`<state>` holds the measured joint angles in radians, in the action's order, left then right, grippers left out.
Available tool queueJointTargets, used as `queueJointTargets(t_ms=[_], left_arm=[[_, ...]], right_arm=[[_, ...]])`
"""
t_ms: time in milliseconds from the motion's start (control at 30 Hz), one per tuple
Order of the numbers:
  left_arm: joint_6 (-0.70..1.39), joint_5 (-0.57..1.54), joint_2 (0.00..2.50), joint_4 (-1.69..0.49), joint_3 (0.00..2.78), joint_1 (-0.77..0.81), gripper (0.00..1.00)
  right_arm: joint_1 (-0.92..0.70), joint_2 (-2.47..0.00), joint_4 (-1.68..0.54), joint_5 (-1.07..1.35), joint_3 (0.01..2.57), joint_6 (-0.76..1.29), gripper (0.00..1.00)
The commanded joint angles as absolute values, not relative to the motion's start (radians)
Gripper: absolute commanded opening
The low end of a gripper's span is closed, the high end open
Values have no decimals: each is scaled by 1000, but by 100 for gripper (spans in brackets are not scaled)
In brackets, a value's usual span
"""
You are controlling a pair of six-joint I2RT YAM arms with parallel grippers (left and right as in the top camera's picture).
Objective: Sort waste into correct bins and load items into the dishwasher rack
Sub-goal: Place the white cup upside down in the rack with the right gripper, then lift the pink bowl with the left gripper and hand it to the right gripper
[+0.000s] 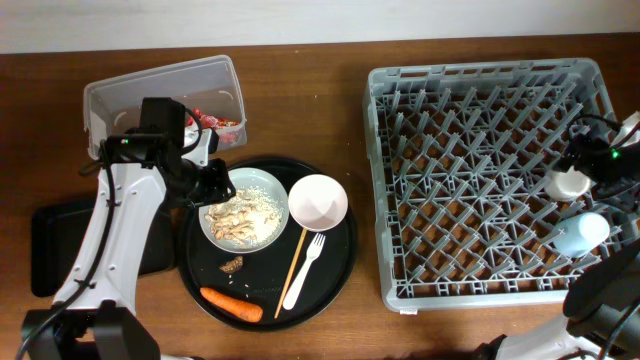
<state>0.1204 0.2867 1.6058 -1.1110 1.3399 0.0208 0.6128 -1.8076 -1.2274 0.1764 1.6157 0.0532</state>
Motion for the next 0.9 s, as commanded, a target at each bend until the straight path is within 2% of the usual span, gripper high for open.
queueJointTargets(t_ms=[0, 133, 267, 333, 500, 633, 833, 867], left_arm=[[111, 280, 1587, -1118, 1343, 19, 38], [112, 292, 1587, -1124, 1343, 19, 38], [111, 300, 1587, -1123, 1343, 53, 39], [112, 299, 1588, -1117, 1343, 103, 47], [142, 298, 1600, -979, 1305, 253, 48], [168, 280, 1711, -897, 1303, 344, 48], [168, 268, 1886, -867, 1303, 364, 47], [168, 268, 1896, -867, 1303, 364, 33]], right_arm=[[612, -1757, -1272, 249, 1639, 60, 99], [561, -1613, -1353, 322, 1641, 21, 99], [327, -1478, -1447, 334, 1640, -73, 99], [204, -1477, -1461, 330, 1637, -75, 99], [-14, -1494, -1459, 329, 1617, -74, 99], [-46, -1495, -1461, 329, 1617, -74, 99], [-46, -1495, -1462, 329, 1617, -75, 99], [-46, -1495, -1462, 329, 1617, -75, 99]])
